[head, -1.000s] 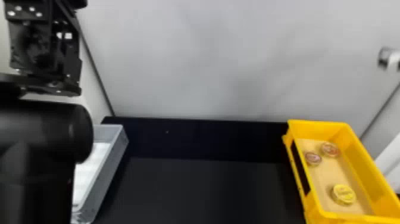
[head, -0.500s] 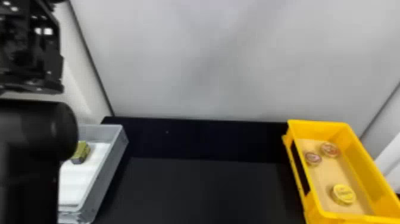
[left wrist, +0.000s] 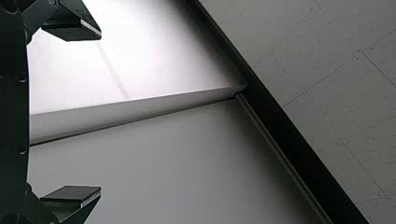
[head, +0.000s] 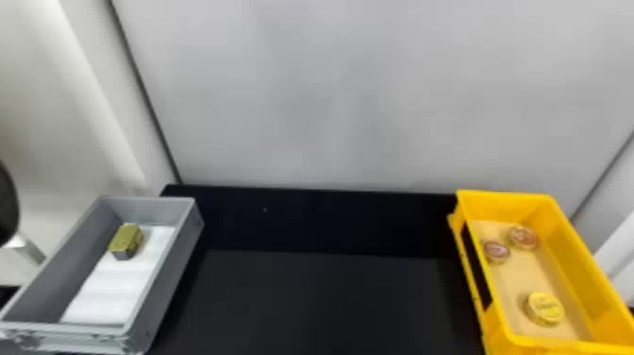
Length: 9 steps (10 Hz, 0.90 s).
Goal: Pick up the round yellow can and place it in the yellow rectangular box
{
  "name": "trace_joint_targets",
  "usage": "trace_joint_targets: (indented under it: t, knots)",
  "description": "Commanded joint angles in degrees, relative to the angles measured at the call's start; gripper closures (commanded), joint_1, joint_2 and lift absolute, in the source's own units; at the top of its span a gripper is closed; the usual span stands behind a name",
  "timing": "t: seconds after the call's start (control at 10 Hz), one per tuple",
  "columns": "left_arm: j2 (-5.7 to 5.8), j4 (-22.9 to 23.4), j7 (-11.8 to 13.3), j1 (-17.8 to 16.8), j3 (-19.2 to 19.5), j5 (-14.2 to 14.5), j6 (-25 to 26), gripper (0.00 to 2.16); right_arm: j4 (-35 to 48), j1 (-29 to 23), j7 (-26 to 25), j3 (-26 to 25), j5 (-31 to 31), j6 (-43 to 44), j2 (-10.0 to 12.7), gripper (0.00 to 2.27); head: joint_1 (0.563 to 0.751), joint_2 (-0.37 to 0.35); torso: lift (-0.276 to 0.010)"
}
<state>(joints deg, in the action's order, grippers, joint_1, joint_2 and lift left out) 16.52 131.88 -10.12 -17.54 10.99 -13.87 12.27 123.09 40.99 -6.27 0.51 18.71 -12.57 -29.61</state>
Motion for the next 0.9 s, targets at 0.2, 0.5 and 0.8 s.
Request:
trace_joint_targets:
  t: [0.2,0.5,0.8]
  knots:
    - [3.88,2.32,-0.08,0.14,0.7,-1.51,2.76,0.11,1.72,1.54,-0.14,2.4,0.81,0.08,-1.42,0.07,0.663,0.054,-0.01]
    - [4.06,4.79,-0.08,0.05,1.85,-2.13,3.47,0.11,2.6,5.41,0.3,4.15,-0.24,-2.38,-2.83,0.07,0.663,0.054,-0.01]
    - [3.8,5.14,-0.25,0.75,2.46,-3.44,3.55,0.11,3.47,4.36,0.03,3.71,-0.24,-1.32,-2.3,0.07,0.663,0.054,-0.01]
